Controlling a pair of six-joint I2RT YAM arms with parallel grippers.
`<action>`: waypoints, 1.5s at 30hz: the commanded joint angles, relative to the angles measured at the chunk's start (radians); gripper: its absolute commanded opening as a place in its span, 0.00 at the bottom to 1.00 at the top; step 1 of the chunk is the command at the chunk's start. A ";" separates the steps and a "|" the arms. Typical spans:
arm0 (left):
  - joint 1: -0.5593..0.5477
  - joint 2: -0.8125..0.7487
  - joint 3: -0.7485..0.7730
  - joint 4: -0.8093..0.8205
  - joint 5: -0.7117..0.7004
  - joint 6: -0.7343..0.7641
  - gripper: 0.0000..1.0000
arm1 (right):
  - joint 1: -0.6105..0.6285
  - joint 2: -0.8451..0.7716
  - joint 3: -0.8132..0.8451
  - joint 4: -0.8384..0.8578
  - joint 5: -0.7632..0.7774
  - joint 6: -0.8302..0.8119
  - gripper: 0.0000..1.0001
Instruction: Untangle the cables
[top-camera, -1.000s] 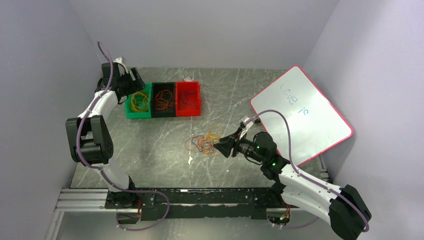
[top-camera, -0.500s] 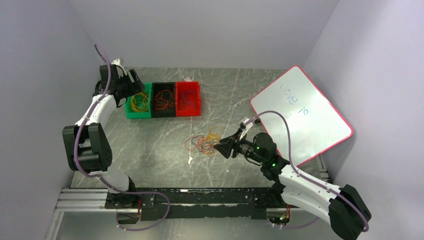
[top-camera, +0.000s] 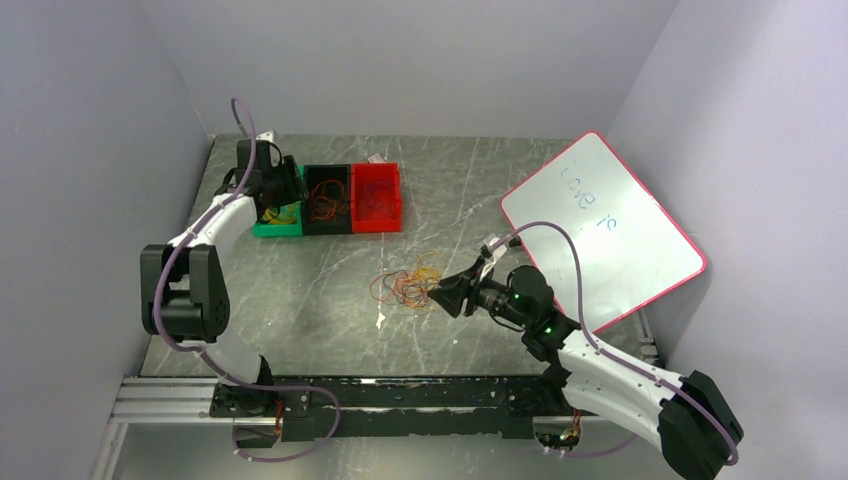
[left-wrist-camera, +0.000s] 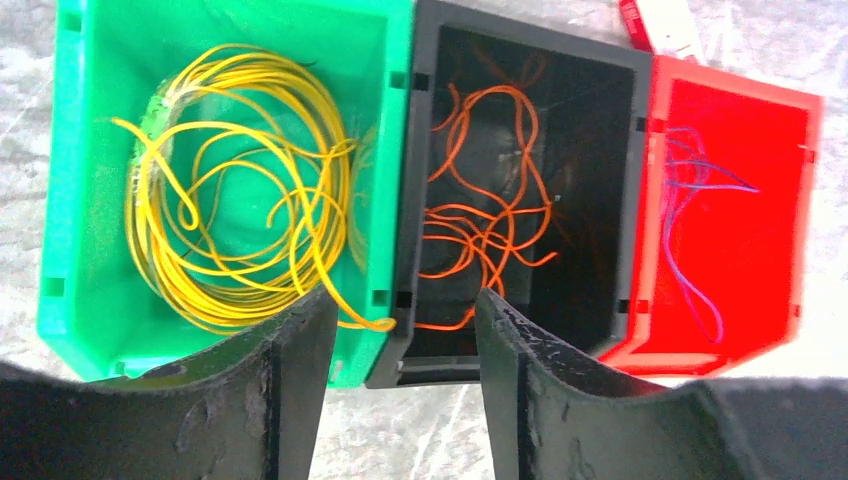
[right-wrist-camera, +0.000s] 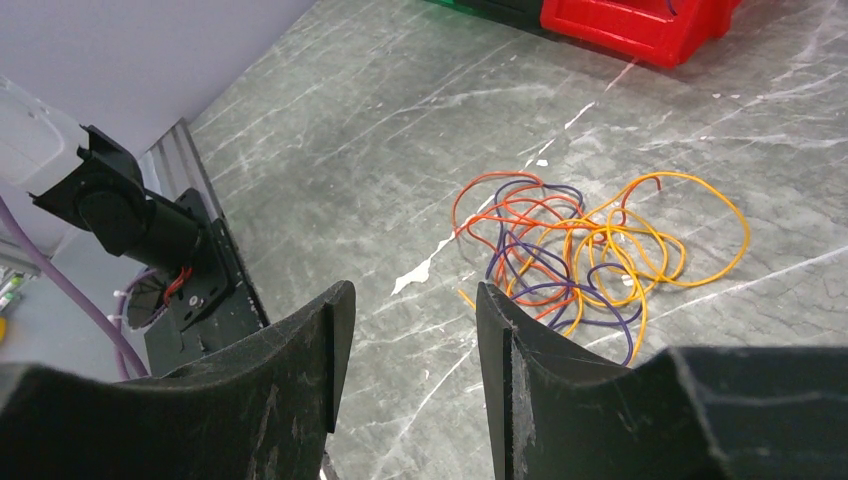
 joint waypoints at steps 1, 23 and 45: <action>0.004 0.024 0.030 -0.014 -0.071 0.006 0.56 | 0.006 -0.018 -0.005 0.001 0.001 -0.002 0.52; 0.069 0.148 0.151 -0.049 -0.073 0.065 0.07 | 0.006 0.003 -0.013 0.025 -0.005 0.001 0.52; 0.096 0.325 0.230 -0.067 0.062 0.066 0.19 | 0.007 0.015 0.001 0.013 -0.009 -0.015 0.52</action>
